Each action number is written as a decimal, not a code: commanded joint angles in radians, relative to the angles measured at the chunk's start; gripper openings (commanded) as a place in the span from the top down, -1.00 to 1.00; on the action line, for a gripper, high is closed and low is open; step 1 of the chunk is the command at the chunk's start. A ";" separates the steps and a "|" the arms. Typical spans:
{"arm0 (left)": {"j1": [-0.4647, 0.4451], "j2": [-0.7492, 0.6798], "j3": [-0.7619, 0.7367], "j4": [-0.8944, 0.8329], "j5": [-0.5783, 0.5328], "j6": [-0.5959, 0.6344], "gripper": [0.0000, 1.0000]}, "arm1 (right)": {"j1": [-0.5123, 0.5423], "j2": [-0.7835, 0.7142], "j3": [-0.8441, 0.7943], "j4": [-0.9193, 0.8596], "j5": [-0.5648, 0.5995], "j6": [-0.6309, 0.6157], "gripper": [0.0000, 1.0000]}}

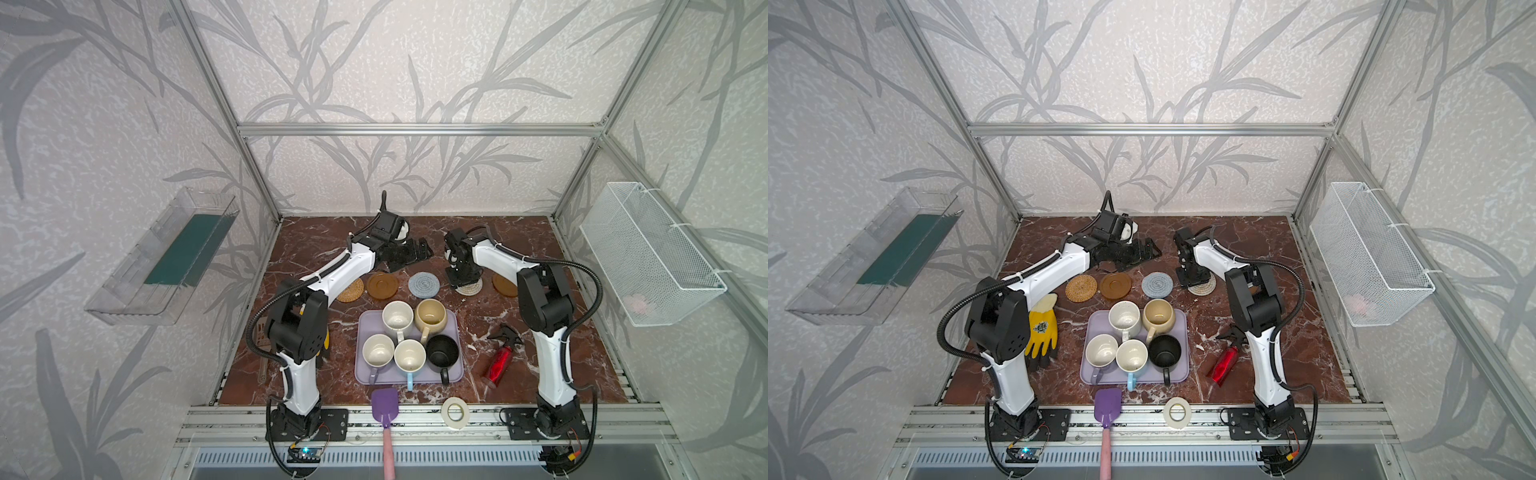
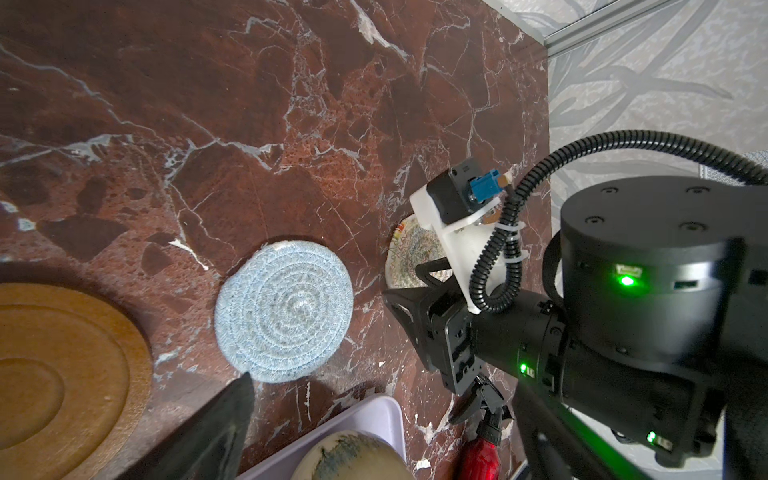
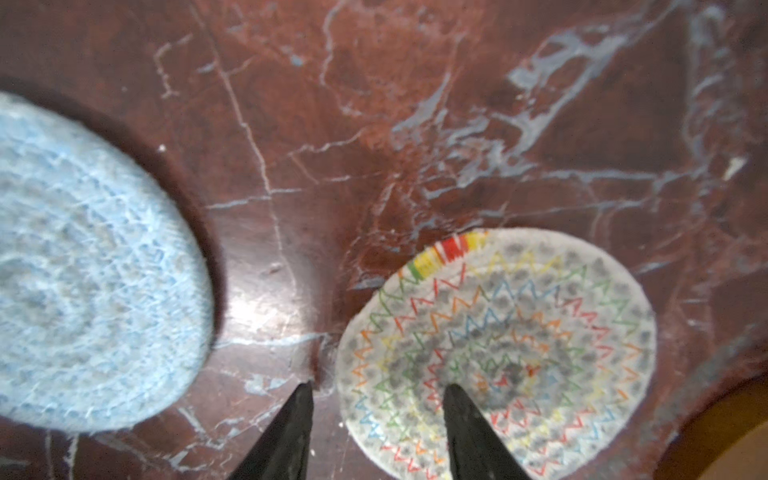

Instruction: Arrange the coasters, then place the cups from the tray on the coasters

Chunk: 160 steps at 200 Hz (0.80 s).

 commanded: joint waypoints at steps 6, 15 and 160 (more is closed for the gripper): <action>0.004 -0.047 0.011 -0.059 0.012 0.026 -0.99 | 0.022 -0.027 -0.043 0.016 -0.044 0.048 -0.03; 0.004 -0.048 0.017 -0.066 0.016 0.026 -0.99 | 0.026 -0.034 -0.052 0.026 -0.053 0.054 -0.03; -0.011 -0.072 0.044 -0.174 -0.060 0.076 -0.98 | 0.058 -0.077 -0.105 0.053 -0.053 0.101 -0.02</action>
